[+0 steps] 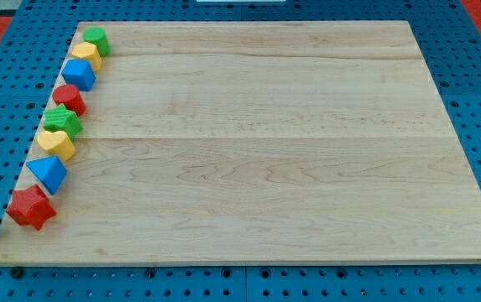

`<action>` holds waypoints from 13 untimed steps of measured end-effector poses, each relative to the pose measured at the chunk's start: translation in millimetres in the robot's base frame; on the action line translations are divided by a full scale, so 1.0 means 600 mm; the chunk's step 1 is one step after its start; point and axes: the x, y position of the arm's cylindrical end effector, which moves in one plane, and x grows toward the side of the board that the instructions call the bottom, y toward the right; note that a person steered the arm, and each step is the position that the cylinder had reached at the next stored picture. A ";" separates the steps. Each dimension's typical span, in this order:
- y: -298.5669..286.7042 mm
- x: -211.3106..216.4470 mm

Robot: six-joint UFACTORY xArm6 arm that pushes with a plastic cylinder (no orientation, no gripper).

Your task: Slide the red star towards the top right

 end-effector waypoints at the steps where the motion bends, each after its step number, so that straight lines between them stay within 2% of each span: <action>1: 0.002 0.004; 7: -0.001 0.010; 9: 0.031 0.019; 11: 0.081 -0.002; 12: 0.005 0.011; 13: 0.000 -0.015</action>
